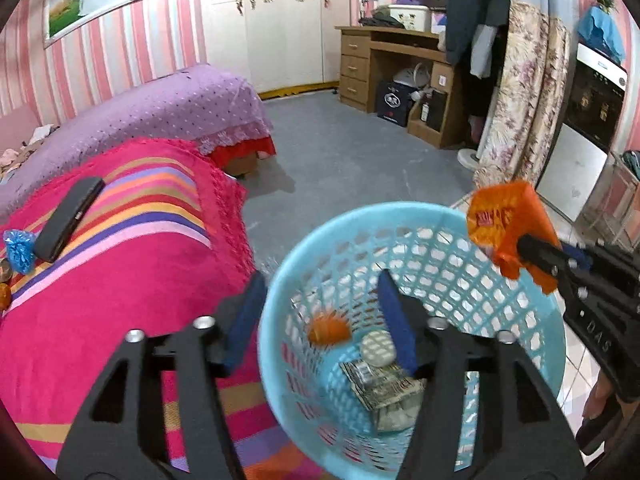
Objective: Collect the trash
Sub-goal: 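Open the left gripper to drop the orange while the right gripper releases the carrot, then move both open grippers back over the items on the bed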
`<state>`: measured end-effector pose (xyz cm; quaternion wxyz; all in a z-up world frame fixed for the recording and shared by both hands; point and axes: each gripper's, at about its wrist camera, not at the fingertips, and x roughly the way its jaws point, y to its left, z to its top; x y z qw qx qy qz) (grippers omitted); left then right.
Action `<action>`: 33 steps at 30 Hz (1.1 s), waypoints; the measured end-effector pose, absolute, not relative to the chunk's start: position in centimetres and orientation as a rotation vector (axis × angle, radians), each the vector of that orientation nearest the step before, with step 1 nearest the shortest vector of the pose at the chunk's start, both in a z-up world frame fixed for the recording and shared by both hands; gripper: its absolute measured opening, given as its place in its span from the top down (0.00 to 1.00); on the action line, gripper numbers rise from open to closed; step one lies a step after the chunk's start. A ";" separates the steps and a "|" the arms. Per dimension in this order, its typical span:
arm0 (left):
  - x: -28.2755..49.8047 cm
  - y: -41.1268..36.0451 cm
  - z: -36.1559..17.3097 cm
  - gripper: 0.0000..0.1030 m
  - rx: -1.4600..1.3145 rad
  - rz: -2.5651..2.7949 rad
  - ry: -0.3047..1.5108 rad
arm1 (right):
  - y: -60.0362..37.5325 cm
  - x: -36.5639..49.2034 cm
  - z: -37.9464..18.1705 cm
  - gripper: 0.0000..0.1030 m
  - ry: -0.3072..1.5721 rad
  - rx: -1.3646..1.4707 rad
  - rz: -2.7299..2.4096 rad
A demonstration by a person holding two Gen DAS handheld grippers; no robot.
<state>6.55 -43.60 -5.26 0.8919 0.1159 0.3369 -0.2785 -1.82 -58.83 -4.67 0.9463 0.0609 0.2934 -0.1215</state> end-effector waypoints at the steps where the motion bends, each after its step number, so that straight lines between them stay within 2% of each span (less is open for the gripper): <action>1: 6.8 -43.2 -5.1 0.34 0.233 -0.566 0.694 | -58.8 -1.8 -4.8 0.93 0.600 0.123 -0.246; 3: 7.2 -42.3 -4.9 0.25 0.224 -0.538 0.683 | -58.8 -1.7 -4.9 0.93 0.605 0.122 -0.246; 9: 8.4 -39.4 -4.3 0.14 0.229 -0.456 0.642 | -58.6 -1.1 -5.4 0.93 0.628 0.112 -0.239; 14: 9.2 -36.7 -3.9 0.13 0.203 -0.410 0.645 | -58.4 -0.2 -6.1 0.90 0.663 0.117 -0.241; 15: 9.3 -36.3 -3.9 0.13 0.200 -0.402 0.644 | -58.2 0.1 -6.2 0.79 0.675 0.114 -0.251; 16: 9.4 -35.8 -3.9 0.13 0.195 -0.393 0.643 | -58.2 0.2 -6.3 0.56 0.680 0.111 -0.259; 17: 9.5 -35.2 -3.9 0.12 0.191 -0.385 0.644 | -58.1 0.4 -6.4 0.46 0.685 0.110 -0.273; 18: 9.6 -34.8 -3.9 0.12 0.188 -0.380 0.646 | -58.1 0.4 -6.3 0.40 0.682 0.112 -0.283; 20: 9.8 -33.8 -3.8 0.12 0.184 -0.365 0.649 | -58.1 0.6 -6.2 0.37 0.685 0.119 -0.298; 22: 10.0 -32.8 -3.5 0.12 0.178 -0.350 0.645 | -58.0 0.7 -5.9 0.14 0.682 0.121 -0.328; 23: 10.0 -32.2 -3.3 0.10 0.174 -0.342 0.643 | -57.9 0.7 -5.7 0.10 0.677 0.126 -0.344; 27: 10.2 -29.5 -2.3 0.09 0.153 -0.313 0.630 | -57.1 1.1 -4.6 0.08 0.645 0.144 -0.381; 28: 10.2 -29.1 -2.1 0.09 0.151 -0.308 0.627 | -56.7 1.2 -4.2 0.05 0.630 0.152 -0.386; 33: 10.3 -25.2 -0.7 0.06 0.135 -0.259 0.604 | -54.4 2.4 -2.3 0.05 0.562 0.179 -0.363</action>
